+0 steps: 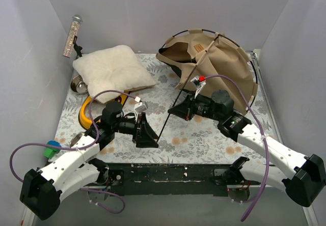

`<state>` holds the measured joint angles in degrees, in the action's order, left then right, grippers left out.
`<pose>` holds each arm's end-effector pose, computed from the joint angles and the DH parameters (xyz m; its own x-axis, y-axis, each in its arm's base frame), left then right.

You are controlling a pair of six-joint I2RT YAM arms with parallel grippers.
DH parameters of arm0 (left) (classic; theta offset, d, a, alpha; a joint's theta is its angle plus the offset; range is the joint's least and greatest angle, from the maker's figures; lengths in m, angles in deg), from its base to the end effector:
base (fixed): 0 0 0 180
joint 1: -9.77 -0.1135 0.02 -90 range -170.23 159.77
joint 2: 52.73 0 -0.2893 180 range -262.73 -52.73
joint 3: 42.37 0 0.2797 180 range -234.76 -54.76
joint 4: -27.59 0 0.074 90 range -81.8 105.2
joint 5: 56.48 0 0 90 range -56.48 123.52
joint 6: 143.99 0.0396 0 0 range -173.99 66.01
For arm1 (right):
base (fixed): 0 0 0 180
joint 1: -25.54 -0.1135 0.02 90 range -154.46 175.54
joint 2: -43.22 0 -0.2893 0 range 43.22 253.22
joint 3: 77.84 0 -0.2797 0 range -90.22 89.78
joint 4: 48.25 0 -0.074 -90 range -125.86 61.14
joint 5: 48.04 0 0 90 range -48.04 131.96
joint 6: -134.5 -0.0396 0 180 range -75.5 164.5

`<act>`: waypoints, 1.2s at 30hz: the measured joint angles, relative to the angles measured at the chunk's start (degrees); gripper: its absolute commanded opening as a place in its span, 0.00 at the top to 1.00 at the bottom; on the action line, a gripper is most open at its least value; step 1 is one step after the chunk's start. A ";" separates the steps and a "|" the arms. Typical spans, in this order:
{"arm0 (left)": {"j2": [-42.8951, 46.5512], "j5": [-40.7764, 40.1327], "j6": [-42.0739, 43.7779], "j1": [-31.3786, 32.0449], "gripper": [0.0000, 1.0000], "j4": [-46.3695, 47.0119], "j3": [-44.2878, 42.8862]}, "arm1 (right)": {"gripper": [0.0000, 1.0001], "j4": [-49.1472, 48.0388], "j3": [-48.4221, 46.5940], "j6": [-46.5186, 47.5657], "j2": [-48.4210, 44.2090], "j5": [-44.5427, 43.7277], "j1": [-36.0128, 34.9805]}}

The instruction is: Set up the pet tent

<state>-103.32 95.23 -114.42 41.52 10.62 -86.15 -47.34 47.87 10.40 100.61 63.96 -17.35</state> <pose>0.1508 -0.1343 0.2664 -0.9821 0.1230 -0.1428 0.1630 0.1742 -0.9711 0.1759 0.1836 0.3343 -0.5497 0.1989 -0.8113 -0.7205 0.3786 0.5810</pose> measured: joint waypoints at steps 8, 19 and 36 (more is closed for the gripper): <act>-0.85 -1.73 -0.85 2.97 0.58 4.00 0.07 | 0.99 0.79 -4.26 -0.55 1.86 0.81 0.00; 0.87 -3.85 4.07 2.43 0.45 -1.01 -1.92 | 0.99 2.82 -7.17 0.48 2.40 1.27 0.02; -6.03 1.51 11.96 -1.46 0.48 -7.69 -5.60 | 0.99 5.64 -9.07 1.77 2.40 2.97 0.02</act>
<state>-109.35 96.74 -102.46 40.06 2.93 -91.75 -41.70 38.80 12.17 103.01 66.93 -17.33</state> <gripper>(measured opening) 0.648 0.046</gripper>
